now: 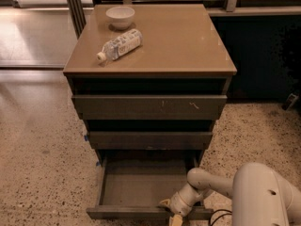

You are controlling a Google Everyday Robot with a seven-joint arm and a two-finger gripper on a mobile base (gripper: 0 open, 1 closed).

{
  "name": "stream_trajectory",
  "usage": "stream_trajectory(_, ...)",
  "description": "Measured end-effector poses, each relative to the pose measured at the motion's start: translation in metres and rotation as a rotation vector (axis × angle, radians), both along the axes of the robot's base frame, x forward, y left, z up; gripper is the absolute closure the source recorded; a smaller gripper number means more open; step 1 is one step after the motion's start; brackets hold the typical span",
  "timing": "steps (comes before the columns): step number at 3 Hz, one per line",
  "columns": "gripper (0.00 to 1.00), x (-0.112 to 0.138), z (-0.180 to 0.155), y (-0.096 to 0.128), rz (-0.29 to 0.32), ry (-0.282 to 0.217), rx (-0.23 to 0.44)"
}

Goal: Open bottom drawer

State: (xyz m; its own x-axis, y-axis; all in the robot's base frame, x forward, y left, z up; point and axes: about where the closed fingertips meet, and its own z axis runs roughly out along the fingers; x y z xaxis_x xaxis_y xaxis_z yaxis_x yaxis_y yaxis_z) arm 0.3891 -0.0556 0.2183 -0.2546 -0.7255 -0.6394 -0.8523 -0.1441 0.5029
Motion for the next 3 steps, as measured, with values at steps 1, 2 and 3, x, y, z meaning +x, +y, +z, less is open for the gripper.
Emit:
stream_trajectory(1,0.00,0.000,0.002,0.000,0.000,0.000,0.000)
stream_trajectory(2,0.00,-0.008,0.002,0.000,0.003,0.022,0.007)
stream_trajectory(3,0.00,-0.012,0.002,-0.001,0.002,0.033,0.007)
